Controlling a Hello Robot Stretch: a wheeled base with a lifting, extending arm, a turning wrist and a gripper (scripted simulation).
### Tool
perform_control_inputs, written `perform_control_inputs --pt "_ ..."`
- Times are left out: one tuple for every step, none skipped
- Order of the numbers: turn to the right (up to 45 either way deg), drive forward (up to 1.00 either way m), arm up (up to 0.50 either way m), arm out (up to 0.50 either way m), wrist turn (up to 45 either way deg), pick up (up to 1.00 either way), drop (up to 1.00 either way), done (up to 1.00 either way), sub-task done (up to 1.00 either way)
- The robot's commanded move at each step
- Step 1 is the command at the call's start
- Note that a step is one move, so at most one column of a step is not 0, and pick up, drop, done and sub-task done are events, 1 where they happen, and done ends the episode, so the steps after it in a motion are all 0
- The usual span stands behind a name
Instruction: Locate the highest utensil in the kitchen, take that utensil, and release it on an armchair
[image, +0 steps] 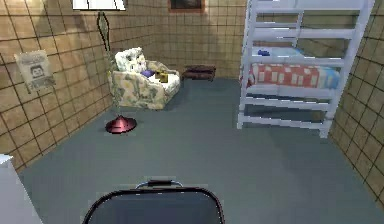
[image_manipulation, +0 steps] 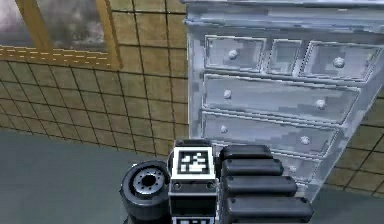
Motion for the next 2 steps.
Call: perform_control_inputs --pt "0.0 1.00 0.00 0.00 0.0 0.00 0.00 0.00 0.00" --pt "0.0 1.00 0.00 0.00 0.0 0.00 0.00 0.00 0.00"
